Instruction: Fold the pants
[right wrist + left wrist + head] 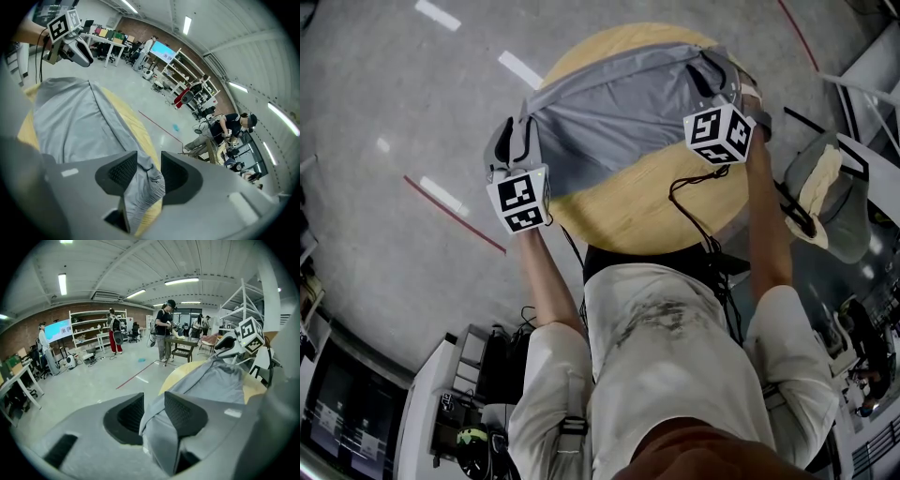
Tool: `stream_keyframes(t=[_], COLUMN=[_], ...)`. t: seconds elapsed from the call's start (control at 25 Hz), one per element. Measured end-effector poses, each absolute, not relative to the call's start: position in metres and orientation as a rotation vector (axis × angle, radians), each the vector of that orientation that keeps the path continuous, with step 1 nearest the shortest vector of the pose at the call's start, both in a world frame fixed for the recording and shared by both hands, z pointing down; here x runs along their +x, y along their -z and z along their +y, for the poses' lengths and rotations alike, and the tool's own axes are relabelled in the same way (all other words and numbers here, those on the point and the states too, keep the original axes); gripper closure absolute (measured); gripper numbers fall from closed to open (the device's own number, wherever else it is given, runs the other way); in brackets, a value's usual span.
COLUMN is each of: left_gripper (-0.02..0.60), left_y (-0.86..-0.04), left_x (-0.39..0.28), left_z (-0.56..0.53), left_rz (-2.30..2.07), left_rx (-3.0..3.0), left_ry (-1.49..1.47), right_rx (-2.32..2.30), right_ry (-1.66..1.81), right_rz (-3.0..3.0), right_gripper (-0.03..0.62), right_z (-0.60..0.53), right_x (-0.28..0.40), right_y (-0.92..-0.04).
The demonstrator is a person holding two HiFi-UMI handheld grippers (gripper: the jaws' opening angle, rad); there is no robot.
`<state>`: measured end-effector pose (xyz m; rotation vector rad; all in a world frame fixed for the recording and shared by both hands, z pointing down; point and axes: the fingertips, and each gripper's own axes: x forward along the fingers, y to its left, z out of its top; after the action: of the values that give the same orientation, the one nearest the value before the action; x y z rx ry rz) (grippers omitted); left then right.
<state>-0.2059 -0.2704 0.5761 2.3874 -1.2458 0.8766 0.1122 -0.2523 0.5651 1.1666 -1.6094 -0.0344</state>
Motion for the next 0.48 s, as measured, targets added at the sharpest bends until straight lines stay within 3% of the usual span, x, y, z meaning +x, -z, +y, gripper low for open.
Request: stream_keyframes(t=[0.48], left_gripper=[0.437], left_y=[-0.521], left_x=[-0.209], left_z=[-0.246], left_rz=[-1.275], left_rx=[2.469], left_ry=[-0.757], right_rx=[1.287], right_ry=[0.108], right_rz=[-1.676], right_gripper=[0.43], right_z=[-0.212], right_x=[0.068], right_y=[-0.495])
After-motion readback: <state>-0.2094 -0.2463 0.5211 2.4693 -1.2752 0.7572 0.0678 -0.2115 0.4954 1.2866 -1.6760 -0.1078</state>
